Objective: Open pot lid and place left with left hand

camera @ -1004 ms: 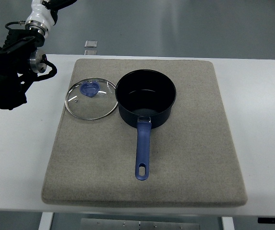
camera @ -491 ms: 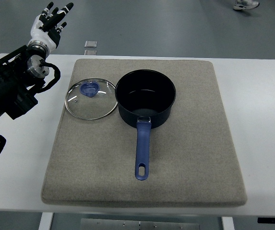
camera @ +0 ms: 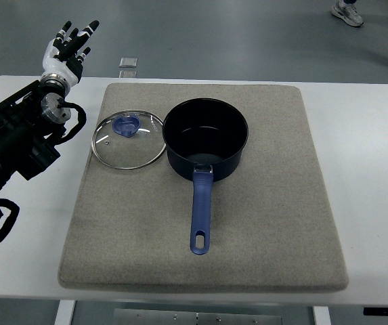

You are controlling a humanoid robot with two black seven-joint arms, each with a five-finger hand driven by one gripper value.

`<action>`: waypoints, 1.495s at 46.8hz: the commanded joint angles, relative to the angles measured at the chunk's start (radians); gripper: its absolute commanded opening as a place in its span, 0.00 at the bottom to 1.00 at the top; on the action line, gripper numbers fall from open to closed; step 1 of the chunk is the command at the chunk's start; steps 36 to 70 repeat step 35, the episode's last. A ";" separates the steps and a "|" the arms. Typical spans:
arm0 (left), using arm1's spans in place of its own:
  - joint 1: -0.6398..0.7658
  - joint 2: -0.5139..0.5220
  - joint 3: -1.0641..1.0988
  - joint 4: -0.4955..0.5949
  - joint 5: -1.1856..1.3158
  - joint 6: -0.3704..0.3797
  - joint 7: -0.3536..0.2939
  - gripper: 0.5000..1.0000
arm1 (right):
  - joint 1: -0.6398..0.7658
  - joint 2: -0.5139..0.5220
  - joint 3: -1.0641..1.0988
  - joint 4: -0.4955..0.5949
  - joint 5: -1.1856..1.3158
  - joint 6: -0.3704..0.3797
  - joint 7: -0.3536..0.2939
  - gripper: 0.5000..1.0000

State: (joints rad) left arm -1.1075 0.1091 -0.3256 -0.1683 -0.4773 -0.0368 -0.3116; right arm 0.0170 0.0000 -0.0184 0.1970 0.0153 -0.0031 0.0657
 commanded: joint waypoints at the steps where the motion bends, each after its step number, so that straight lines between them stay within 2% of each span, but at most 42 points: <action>1: -0.002 0.000 0.005 0.000 0.002 -0.002 0.000 0.97 | 0.000 0.000 0.000 -0.001 0.000 0.000 0.000 0.83; 70: -0.029 -0.003 -0.004 -0.008 0.002 -0.002 0.000 0.97 | 0.000 0.000 0.001 -0.001 0.000 0.000 0.000 0.83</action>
